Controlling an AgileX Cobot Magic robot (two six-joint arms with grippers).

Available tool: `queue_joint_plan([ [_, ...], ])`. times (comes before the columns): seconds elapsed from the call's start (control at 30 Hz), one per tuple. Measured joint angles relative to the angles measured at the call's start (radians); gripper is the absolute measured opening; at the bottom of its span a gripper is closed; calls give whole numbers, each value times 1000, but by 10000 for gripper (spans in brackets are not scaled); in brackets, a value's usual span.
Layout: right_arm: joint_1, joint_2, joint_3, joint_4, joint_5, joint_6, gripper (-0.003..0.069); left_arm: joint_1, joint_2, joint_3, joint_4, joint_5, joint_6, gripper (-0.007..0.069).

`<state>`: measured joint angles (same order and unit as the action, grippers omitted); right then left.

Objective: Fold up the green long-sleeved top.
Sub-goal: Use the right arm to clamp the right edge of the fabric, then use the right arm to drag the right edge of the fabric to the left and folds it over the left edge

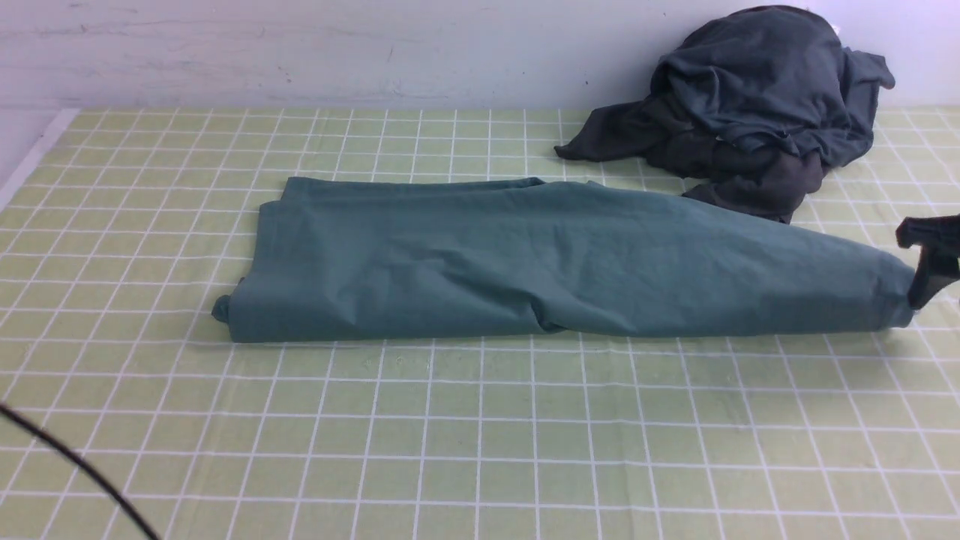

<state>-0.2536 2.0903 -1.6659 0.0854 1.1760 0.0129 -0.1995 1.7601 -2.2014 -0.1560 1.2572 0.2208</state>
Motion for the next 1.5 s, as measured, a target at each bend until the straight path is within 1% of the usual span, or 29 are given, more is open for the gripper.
queue_joint_plan([
  [0.07,6,0,6,15,-34,0,461,0,-136,226,-14,1,27,7],
  [0.17,9,0,6,27,-43,-1,511,0,-251,421,-10,-4,32,-3],
  [0.23,10,4,6,46,-53,-2,526,0,-330,533,-10,-25,32,-3],
  [0.27,11,10,6,57,-65,-6,531,0,-383,625,-11,-58,32,-3],
  [0.33,13,34,6,81,-83,-13,532,0,-463,733,-11,-101,31,-3],
  [0.43,16,75,6,103,-96,-13,532,0,-555,850,-10,-139,31,-3],
  [0.47,19,102,3,115,-101,-13,517,0,-623,923,-1,-148,31,-3],
  [0.53,19,104,2,124,-109,-26,480,0,-690,1001,21,-152,26,-3],
  [0.63,19,105,1,148,-110,-66,372,0,-766,1083,64,-148,-8,-3],
  [0.67,19,109,-6,161,-94,-89,289,0,-805,1122,89,-140,-32,-3],
  [0.7,22,113,-17,165,-80,-103,237,0,-837,1155,112,-134,-56,-3],
  [0.77,22,114,-47,161,-32,-131,107,0,-900,1219,156,-131,-104,-3],
  [0.8,22,110,-68,145,-7,-137,60,0,-944,1264,183,-131,-136,-3],
  [0.83,22,103,-87,124,10,-139,36,0,-981,1304,208,-130,-158,-3],
  [0.87,22,101,-91,118,14,-140,33,0,-981,1304,208,-130,-163,-3],
  [0.9,25,81,-136,65,39,-133,20,0,-1040,1371,248,-130,-199,-3],
  [1.0,32,29,-220,-77,56,-72,18,0,-1137,1496,314,-134,-262,-3],
  [1.1,46,-45,-299,-138,64,-28,18,0,-1222,1635,355,-185,-306,-3],
  [1.2,110,-108,-396,-121,76,-23,18,0,-1305,1735,353,-309,-350,-3],
  [1.3,242,-127,-482,-35,78,-22,18,0,-1379,1784,349,-445,-380,-3],
  [1.33,264,-127,-489,-22,78,-23,18,0,-1383,1786,349,-451,-382,-3],
  [1.37,311,-127,-500,4,78,-23,18,0,-1400,1795,348,-478,-385,-3],
  [1.43,472,-105,-512,77,78,-24,18,0,-1432,1801,348,-501,-389,-3],
  [1.47,534,-87,-513,95,73,-24,18,0,-1437,1801,348,-506,-390,-3],
  [1.5,545,-83,-513,95,73,-24,18,0,-1438,1801,348,-506,-391,-3],
])
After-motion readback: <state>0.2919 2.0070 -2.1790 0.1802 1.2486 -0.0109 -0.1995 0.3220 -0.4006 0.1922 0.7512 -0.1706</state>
